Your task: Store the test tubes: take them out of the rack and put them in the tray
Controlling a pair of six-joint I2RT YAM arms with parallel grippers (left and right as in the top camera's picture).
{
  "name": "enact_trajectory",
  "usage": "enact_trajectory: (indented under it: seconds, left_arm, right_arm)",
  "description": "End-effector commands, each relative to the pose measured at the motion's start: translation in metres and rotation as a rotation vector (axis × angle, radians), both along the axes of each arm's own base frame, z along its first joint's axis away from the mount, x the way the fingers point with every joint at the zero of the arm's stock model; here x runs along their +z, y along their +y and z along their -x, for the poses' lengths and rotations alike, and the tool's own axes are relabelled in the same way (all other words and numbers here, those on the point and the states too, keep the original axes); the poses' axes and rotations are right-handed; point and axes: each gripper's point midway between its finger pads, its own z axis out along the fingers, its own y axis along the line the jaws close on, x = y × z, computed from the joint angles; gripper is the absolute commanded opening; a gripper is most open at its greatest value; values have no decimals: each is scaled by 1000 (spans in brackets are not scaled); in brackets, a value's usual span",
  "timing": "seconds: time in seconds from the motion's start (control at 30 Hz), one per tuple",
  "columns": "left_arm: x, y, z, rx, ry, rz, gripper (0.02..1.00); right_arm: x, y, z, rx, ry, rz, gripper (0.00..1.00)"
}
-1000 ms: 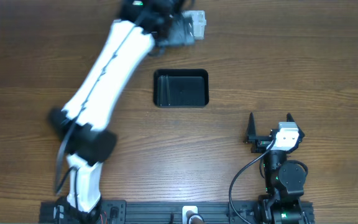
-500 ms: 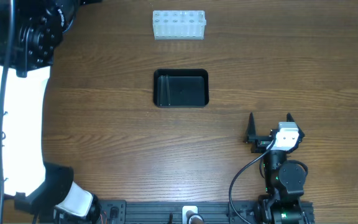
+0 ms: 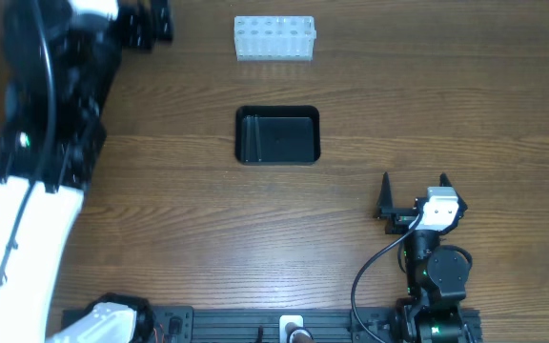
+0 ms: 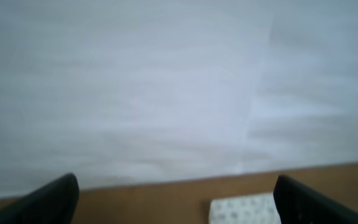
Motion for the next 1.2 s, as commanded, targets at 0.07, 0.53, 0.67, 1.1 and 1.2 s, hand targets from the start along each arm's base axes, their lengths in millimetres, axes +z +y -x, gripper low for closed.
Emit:
enact_trajectory:
  seconds: [0.07,0.53,0.67,1.1,1.2]
  left_arm:
    - [-46,25,57,-21,-70,-8,998]
    - [-160,43,174,3,-183,-72,1000]
    - [-191,40,172,-14,-155,-72,1000]
    - [-229,39,162,-33,-187,-73,996]
    - [-231,39,163,-31,-210,-74,1000]
  right_arm:
    - [-1,-3,0,-13,-1,8,991]
    - [-1,-3,0,-13,-1,8,991]
    - [-1,-3,0,-14,-1,8,993]
    - [-1,-3,0,-14,-1,8,993]
    - [-1,-3,0,-13,-1,8,993]
